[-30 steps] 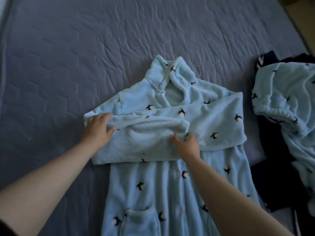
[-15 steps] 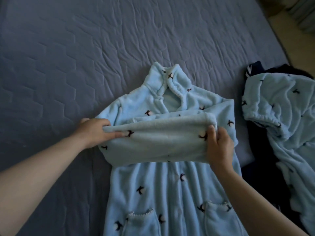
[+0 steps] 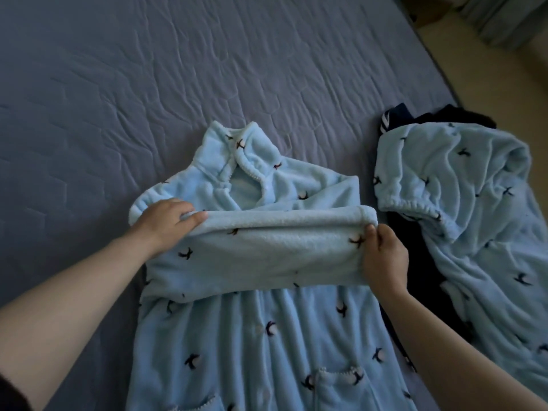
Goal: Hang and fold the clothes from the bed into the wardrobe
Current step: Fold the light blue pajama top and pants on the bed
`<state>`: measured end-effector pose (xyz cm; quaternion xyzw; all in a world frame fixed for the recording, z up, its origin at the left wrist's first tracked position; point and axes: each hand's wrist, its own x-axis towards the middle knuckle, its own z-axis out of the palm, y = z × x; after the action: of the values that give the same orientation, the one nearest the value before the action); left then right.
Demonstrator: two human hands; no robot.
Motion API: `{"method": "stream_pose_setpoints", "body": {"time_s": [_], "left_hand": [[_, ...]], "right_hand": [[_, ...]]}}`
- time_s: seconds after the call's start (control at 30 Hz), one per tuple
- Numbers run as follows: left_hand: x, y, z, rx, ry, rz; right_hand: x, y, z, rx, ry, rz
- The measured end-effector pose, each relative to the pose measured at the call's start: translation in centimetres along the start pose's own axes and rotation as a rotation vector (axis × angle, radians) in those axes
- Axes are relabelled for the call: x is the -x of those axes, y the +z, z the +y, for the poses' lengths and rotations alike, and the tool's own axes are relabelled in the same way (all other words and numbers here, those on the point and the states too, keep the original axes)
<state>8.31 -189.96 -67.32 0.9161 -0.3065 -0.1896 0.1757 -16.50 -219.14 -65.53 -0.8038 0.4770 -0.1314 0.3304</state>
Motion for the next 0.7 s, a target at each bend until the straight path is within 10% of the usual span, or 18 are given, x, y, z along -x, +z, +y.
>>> {"method": "stream_pose_setpoints", "body": {"time_s": [0.27, 0.4, 0.7], "left_hand": [[-4.1, 3.8, 3.4, -0.118, -0.135, 0.272], [-4.0, 5.6, 3.8, -0.110, 0.049, 0.052], [-3.6, 6.9, 3.4, -0.411, -0.176, -0.340]], "right_hand": [[-4.5, 3.0, 3.5, 0.235, 0.029, 0.108], [-4.5, 4.5, 4.4, 0.000, 0.053, 0.082], [-5.6, 2.0, 6.5, 0.107, -0.054, -0.219]]}}
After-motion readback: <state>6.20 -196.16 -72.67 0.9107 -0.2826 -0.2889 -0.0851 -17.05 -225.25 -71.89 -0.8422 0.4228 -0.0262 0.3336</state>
